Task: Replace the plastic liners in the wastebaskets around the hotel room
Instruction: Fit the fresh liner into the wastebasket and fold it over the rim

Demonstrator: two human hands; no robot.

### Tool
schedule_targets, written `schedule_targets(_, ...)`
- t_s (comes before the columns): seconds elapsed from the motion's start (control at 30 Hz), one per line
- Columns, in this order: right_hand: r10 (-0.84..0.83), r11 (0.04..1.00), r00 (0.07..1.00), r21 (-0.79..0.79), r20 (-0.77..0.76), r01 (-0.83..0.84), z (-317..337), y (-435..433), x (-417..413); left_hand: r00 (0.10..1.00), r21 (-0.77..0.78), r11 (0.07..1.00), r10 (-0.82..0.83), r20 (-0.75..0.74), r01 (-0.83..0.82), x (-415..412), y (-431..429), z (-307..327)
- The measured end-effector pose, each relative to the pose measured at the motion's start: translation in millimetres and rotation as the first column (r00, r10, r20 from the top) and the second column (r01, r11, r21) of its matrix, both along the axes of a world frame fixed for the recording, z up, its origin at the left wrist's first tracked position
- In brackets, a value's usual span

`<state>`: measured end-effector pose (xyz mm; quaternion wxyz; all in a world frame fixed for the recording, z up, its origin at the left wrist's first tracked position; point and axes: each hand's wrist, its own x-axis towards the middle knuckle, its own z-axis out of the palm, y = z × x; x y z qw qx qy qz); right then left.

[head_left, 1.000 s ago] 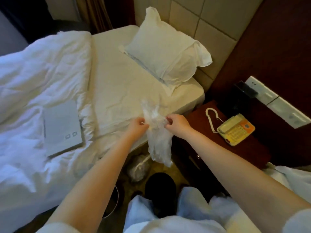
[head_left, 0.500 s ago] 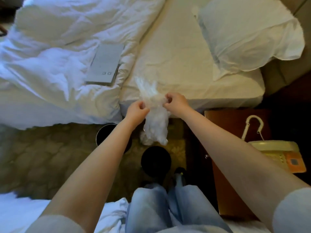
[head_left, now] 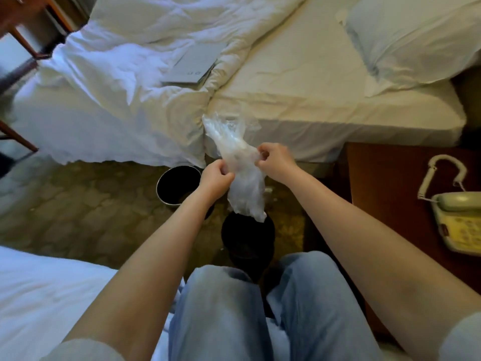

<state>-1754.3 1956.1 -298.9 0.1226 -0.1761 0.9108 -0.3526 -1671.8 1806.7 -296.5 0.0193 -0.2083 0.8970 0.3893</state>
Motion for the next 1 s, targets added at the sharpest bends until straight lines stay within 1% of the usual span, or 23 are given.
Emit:
schedule_targets(0.1,-0.008,1.000,0.999,-0.001,-0.032,0.008,-11,16,32,0.998,0.029,0.999,0.031,-0.062,-0.030,32,6,-15)
schedule_targets(0.17,-0.009,1.000,1.000,-0.005,-0.015,0.009,-18,25,53,0.995,0.061,0.997,0.056,-0.080,-0.051,51,10,-29)
schedule_targets(0.27,-0.022,1.000,0.999,0.005,0.024,0.022,-37,29,72,0.997,0.099,0.994,0.050,-0.051,-0.045,66,16,-55)
schedule_targets(0.33,-0.011,1.000,0.999,0.007,0.031,0.011,-56,27,72,0.997,0.142,0.989,0.059,-0.040,-0.052,64,15,-78)
schedule_targets(0.43,-0.025,0.999,0.997,-0.041,0.071,0.027,-89,19,58,0.993,0.232,0.967,0.114,-0.020,-0.106,52,7,-114)
schedule_targets(0.53,-0.058,0.998,0.989,-0.001,0.133,0.058,-122,7,40,0.991,0.274,0.952,0.130,0.041,-0.136,42,-1,-151)
schedule_targets(0.67,-0.081,0.996,0.975,0.054,0.207,0.071,-159,-17,15,0.985,0.244,0.957,0.127,0.120,-0.154,18,-16,-182)
schedule_targets(0.8,-0.042,0.996,0.964,0.083,0.261,0.021,-195,-38,-4,0.972,0.219,0.955,0.163,0.172,-0.199,-7,-28,-213)
schedule_targets(0.9,-0.021,0.987,0.948,0.159,0.317,-0.031,-225,-40,-13,0.957,0.219,0.949,0.174,0.233,-0.226,-12,-34,-238)
schedule_targets(1.0,-0.089,0.958,0.956,0.287,0.279,0.005,-252,-24,-18,0.935,0.161,0.943,0.244,0.256,-0.290,-5,-44,-262)
